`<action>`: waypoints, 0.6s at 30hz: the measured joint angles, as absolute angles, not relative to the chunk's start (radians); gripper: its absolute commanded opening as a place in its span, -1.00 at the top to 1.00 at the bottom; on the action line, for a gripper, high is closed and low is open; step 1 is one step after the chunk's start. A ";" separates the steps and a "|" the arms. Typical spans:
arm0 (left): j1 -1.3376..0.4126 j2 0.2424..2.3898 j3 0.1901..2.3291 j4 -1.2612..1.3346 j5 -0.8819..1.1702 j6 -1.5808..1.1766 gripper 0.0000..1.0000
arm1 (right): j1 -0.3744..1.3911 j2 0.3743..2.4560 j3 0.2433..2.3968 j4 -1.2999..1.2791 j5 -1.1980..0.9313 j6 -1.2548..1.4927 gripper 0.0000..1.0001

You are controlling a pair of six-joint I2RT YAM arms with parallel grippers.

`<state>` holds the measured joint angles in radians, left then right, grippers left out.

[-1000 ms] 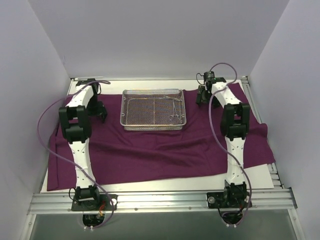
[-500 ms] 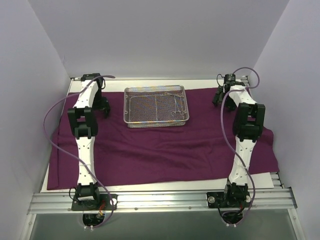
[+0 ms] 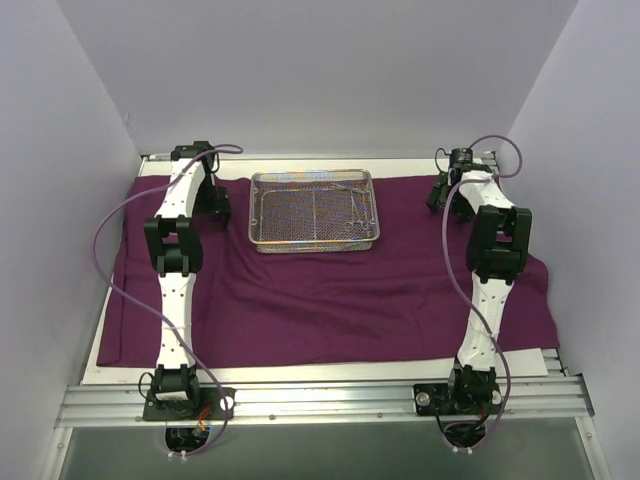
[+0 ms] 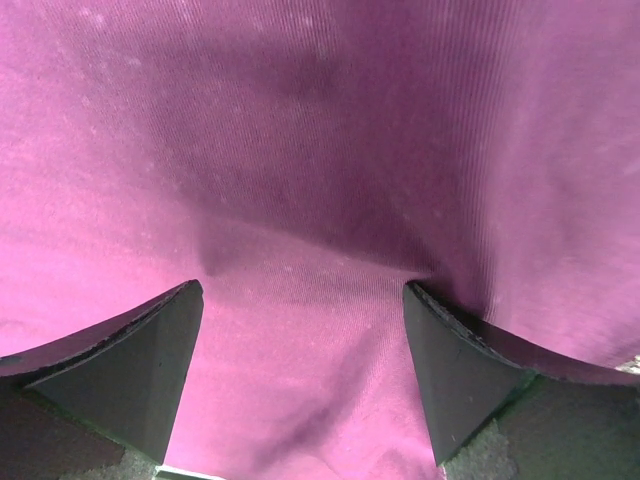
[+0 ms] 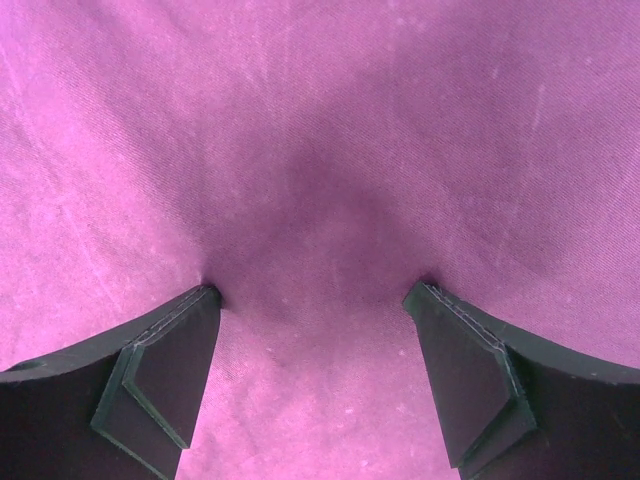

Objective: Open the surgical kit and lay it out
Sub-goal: Smooth out the surgical kit at the center of the board.

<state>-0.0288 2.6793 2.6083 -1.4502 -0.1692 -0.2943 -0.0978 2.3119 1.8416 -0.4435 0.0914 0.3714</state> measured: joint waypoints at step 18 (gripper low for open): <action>0.043 2.503 2.308 -1.365 -0.379 -0.401 -0.81 | -0.086 2.317 1.882 -0.520 0.105 0.395 -0.55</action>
